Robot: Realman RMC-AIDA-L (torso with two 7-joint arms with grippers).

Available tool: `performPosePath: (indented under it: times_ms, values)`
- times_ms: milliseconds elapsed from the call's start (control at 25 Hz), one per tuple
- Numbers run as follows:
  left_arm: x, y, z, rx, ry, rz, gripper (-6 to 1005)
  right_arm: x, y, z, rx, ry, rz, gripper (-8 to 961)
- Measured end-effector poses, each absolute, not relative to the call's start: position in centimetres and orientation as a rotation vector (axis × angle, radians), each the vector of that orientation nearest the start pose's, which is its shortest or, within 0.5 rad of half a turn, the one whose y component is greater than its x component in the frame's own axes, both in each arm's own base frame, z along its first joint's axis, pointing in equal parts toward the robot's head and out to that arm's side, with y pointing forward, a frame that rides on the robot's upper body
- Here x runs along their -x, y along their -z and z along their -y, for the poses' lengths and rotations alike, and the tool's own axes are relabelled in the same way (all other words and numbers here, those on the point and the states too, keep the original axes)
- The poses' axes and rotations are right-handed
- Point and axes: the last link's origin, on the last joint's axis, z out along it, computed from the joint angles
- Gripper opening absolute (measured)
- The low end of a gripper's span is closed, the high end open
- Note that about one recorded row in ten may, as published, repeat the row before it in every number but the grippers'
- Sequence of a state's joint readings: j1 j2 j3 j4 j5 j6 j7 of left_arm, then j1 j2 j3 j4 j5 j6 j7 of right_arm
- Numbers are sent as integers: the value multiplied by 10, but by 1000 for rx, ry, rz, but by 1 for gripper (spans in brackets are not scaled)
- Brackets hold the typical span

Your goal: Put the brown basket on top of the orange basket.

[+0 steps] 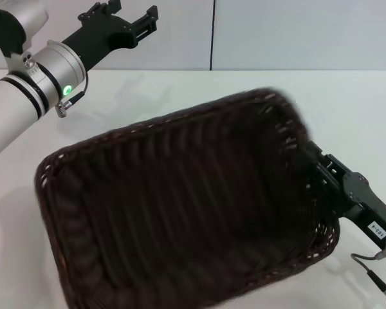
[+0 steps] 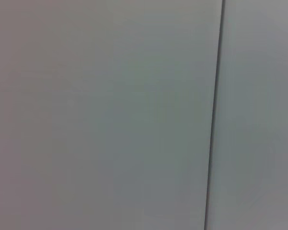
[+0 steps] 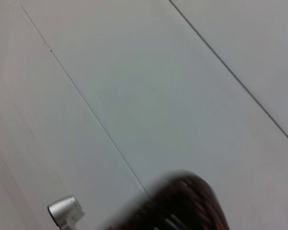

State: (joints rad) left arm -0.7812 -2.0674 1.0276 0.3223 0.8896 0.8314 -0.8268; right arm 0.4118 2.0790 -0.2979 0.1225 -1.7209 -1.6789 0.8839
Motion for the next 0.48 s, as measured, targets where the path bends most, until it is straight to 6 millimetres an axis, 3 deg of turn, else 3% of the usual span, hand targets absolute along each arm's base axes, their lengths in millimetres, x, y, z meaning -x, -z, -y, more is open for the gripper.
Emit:
performPosePath:
  times_ms: [80, 480]
  values:
    - [205, -1, -458, 1977, 840, 534, 827, -271, 49, -252, 2025, -1497, -908, 277]
    - [203, -1, -459, 1972, 840, 515, 827, -277, 32, -259, 2023, -1494, -850, 572]
